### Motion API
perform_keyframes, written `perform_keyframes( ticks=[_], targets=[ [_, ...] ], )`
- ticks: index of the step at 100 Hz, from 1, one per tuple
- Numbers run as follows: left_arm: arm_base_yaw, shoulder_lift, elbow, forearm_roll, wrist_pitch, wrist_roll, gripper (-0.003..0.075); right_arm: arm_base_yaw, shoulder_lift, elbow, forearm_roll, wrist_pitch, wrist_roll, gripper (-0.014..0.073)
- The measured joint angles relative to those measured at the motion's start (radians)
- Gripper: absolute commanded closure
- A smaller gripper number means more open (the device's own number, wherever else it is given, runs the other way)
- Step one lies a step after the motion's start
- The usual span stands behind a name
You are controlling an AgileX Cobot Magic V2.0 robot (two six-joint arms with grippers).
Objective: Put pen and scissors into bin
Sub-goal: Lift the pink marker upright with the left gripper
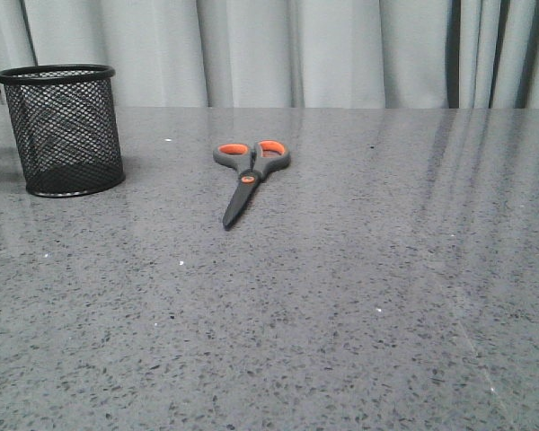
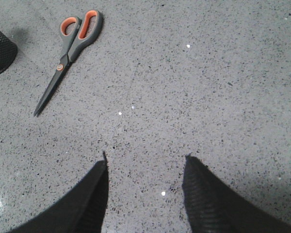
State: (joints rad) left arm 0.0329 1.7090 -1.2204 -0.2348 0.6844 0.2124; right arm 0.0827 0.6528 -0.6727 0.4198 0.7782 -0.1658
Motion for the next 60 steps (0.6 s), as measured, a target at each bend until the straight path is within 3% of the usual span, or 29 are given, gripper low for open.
perform_keyframes(
  ticks=[8,37,60],
  targets=[
    [0.002,0.0,0.0,0.002,-0.001,0.0,0.0744,0.0,0.0,0.0,0.0,0.0,0.0,0.0274],
    [0.003,-0.011,0.0,0.001,0.006,0.017,0.0742,0.0,0.0,0.0,0.0,0.0,0.0,0.0274],
    [0.003,-0.149,0.002,0.001,-0.012,0.042,0.0742,0.0,0.0,0.0,0.0,0.0,0.0,0.0274]
  ],
)
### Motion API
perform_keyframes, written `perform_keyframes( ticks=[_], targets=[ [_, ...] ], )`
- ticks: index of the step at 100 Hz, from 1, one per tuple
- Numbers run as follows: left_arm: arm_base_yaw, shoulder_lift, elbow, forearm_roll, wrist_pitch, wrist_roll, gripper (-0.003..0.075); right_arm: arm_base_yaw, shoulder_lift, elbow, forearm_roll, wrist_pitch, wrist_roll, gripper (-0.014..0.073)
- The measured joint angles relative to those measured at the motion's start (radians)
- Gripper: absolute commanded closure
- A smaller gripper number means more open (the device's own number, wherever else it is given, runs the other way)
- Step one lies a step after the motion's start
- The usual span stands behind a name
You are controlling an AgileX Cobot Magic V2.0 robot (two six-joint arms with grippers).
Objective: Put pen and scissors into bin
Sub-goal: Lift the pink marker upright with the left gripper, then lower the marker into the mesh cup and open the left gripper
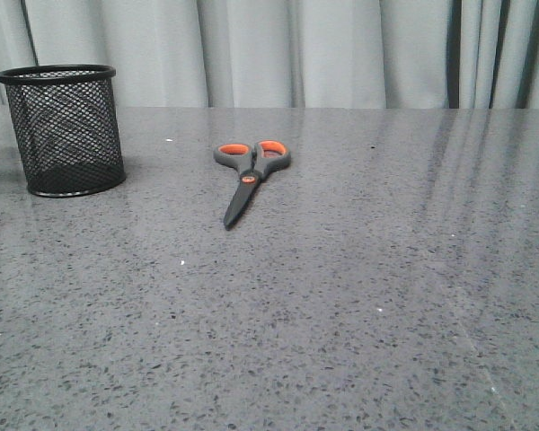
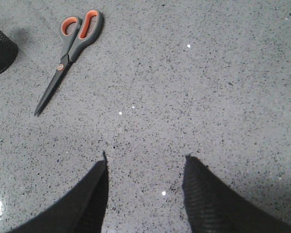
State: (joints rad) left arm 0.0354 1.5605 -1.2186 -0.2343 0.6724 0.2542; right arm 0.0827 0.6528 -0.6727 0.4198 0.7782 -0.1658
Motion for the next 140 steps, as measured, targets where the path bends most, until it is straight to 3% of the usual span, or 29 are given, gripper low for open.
perform_keyframes(
  ticks=[19,32,69,101,123,140],
  targets=[
    [0.0,-0.13,0.0,-0.014,-0.022,0.018,0.0742,0.0,0.0,0.0,0.0,0.0,0.0,0.0274],
    [0.0,-0.206,0.0,-0.126,-0.048,0.101,0.0742,0.0,0.0,0.0,0.0,0.0,0.0,0.0274],
    [-0.041,-0.25,0.085,-0.821,-0.149,0.71,0.0742,0.0,0.0,0.0,0.0,0.0,0.0,0.0274],
    [-0.191,-0.244,0.222,-1.183,-0.291,1.201,0.0742,0.0,0.0,0.0,0.0,0.0,0.0,0.0274],
    [-0.211,-0.17,0.229,-1.365,-0.335,1.372,0.0742,0.0,0.0,0.0,0.0,0.0,0.0,0.0274],
    [-0.211,-0.104,0.23,-1.396,-0.343,1.41,0.0742,0.0,0.0,0.0,0.0,0.0,0.0,0.0274]
  ],
)
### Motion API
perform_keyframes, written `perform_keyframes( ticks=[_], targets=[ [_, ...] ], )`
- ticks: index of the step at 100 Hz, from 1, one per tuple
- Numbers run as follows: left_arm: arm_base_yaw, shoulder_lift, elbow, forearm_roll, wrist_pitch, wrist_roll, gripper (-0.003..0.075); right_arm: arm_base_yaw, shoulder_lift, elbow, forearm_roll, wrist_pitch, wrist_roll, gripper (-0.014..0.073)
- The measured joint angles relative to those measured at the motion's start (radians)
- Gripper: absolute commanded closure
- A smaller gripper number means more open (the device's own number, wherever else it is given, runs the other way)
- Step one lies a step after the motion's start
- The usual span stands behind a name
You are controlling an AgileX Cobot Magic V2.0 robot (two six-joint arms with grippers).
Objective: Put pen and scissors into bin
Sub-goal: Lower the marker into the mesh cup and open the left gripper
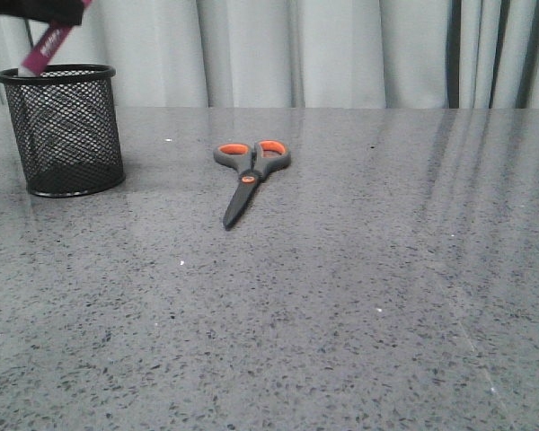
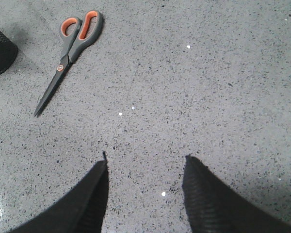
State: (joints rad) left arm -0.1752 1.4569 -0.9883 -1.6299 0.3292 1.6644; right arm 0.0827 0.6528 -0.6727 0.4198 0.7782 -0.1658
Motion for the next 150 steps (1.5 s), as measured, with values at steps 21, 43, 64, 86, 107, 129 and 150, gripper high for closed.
perform_keyframes(
  ticks=[21,43,64,86,107,129,150],
  targets=[
    [0.0,0.028,0.002,-0.008,0.017,0.021,0.0742,0.0,0.0,0.0,0.0,0.0,0.0,0.0274],
    [-0.001,0.028,0.002,-0.012,0.03,0.038,0.0741,0.0,0.0,0.0,0.0,-0.005,0.0,0.0274],
    [-0.001,0.028,0.002,-0.012,0.032,0.04,0.0741,0.0,0.0,0.0,0.0,-0.005,0.0,0.0274],
    [-0.001,0.028,0.002,-0.012,0.034,0.04,0.0705,0.0,0.0,0.0,0.0,-0.005,0.0,0.0274],
    [-0.001,0.028,0.002,-0.012,0.034,0.04,0.0442,0.0,0.0,0.0,0.0,-0.005,0.0,0.0274],
    [-0.001,0.028,0.002,-0.012,0.034,0.04,0.0353,0.0,0.0,0.0,0.0,-0.005,0.0,0.0274],
    [0.001,-0.053,0.002,-0.012,0.034,0.04,0.0353,0.0,0.0,0.0,0.0,-0.005,0.0,0.0274]
  ],
)
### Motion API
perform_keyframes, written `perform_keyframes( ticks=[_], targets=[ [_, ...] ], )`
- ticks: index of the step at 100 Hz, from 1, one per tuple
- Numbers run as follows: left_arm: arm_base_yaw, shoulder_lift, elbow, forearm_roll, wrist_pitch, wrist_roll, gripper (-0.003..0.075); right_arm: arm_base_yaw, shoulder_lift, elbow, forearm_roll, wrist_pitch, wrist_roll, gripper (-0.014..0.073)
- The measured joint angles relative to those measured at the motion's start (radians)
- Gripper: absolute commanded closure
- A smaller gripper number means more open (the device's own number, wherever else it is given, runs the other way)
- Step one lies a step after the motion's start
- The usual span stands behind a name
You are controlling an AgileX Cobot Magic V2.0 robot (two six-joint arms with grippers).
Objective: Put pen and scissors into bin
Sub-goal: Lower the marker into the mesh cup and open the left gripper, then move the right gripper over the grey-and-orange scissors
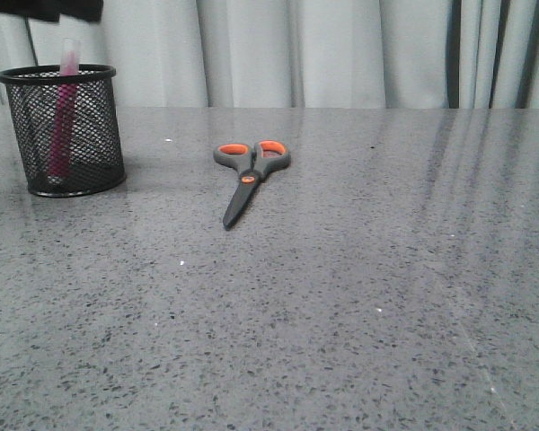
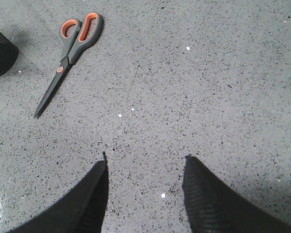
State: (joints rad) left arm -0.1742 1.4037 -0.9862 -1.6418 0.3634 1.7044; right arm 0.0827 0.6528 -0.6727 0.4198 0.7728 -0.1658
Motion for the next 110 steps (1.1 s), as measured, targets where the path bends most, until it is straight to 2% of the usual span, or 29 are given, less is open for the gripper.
perform_keyframes(
  ticks=[16,23,30,47,65,81,110],
  targets=[
    [0.026,-0.122,0.0,0.0,0.0,0.0,0.0359,0.0,0.0,0.0,0.0,0.0,0.0,0.0274],
    [0.043,-0.178,0.0,0.006,-0.002,0.0,0.0402,0.0,0.0,0.0,0.0,0.0,0.0,0.0274],
    [0.054,-0.233,0.0,0.023,-0.009,0.0,0.048,0.0,0.0,0.0,0.0,0.0,0.0,0.0274],
    [0.067,-0.352,0.0,0.096,-0.011,-0.025,0.0741,0.0,0.0,0.0,0.0,-0.002,0.0,0.0274],
    [0.067,-0.451,0.027,0.21,-0.009,-0.142,0.0742,0.0,0.002,0.0,0.016,-0.024,-0.016,0.0274],
    [0.067,-0.53,0.108,0.244,-0.024,-0.201,0.0742,0.0,0.053,-0.025,0.097,-0.019,-0.082,0.0274],
    [0.067,-0.73,0.3,0.245,-0.061,-0.235,0.0742,0.0,0.257,-0.206,0.143,0.09,-0.116,0.0274]
  ],
)
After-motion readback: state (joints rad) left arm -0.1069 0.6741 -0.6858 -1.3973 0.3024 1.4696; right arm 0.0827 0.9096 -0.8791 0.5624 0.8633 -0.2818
